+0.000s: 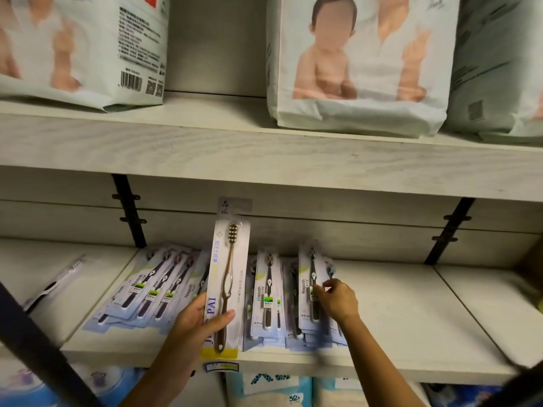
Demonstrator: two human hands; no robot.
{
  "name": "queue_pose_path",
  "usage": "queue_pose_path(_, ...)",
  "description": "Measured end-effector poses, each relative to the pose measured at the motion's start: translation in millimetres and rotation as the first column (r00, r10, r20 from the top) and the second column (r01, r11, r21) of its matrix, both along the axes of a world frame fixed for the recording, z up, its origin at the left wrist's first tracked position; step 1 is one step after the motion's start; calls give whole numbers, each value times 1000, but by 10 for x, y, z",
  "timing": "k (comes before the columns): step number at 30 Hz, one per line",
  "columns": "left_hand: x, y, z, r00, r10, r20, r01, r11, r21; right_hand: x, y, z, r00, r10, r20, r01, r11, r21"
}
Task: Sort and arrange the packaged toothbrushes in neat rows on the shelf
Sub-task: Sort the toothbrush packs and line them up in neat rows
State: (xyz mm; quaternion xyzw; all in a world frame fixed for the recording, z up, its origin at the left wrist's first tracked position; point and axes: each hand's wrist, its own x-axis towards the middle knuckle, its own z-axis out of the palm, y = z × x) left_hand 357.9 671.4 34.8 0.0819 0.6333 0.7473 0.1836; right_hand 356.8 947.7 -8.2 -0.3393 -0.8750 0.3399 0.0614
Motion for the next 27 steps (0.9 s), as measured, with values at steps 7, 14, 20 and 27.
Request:
queue_pose_path(7,7,43,14,999,-41,25,40,999,8,34,-47,12,1000,20,5,-20,999,42)
queue_pose_path(14,38,-9,0,998,-40,47,38,999,31,-20,-159,88,991,58,124,-80,981,176)
queue_pose_path(20,66,-70,-5,999,4,47,-4,1000,5,-114,-303,137,961,81,266,-176,918,355)
queue_pose_path(27,101,-134,-9,999,2,43,-3,1000,11,-75,-368,202,967,65,247,-148,932,331)
